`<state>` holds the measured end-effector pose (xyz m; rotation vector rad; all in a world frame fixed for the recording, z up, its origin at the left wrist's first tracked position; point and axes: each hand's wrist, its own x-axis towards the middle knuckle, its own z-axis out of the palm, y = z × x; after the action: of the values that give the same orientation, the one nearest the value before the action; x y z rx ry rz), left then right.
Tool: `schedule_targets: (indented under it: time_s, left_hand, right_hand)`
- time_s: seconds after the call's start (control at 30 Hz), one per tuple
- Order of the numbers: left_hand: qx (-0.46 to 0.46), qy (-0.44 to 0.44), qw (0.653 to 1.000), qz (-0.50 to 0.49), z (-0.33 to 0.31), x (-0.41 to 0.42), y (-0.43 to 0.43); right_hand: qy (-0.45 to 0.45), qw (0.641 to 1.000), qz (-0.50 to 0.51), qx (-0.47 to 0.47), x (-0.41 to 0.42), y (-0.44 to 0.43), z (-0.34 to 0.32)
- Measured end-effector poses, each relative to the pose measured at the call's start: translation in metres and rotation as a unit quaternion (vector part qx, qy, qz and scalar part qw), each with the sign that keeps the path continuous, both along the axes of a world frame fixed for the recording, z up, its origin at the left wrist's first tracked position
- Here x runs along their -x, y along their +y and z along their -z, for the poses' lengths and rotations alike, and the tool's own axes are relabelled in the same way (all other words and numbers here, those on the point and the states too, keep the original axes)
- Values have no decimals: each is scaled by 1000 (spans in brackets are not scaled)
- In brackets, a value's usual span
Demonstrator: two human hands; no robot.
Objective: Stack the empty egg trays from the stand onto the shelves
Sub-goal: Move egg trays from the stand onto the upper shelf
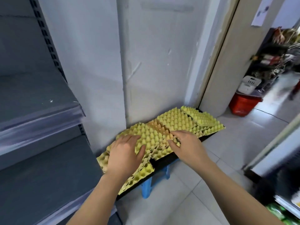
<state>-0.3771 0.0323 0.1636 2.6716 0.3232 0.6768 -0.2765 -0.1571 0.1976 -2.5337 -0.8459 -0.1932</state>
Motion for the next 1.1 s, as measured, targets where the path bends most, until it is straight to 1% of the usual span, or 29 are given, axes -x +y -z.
schedule_targets:
  time_s: [0.3, 0.43, 0.6, 0.77, 0.83, 0.93, 1.1]
  left_hand:
    - [34, 84, 995, -43, 77, -124, 16]
    - [68, 141, 985, -74, 106, -175, 29]
    - [120, 211, 962, -123, 139, -217, 38]
    - [197, 268, 923, -196, 179, -244, 45]
    - [250, 281, 896, -234, 196, -254, 45]
    - [327, 296, 847, -297, 222, -266, 41]
    - [372, 317, 787, -376, 265, -281, 37]
  right_hand:
    - [70, 997, -24, 12, -143, 24, 64]
    - [101, 993, -21, 53, -203, 43, 96]
    - [132, 986, -50, 89, -262, 60, 141]
    - [169, 973, -92, 123, -314, 83, 184]
    - [183, 967, -113, 134, -336, 93, 204]
    - [206, 956, -151, 146, -364, 108, 233]
    - [238, 929, -202, 197, -400, 127, 288]
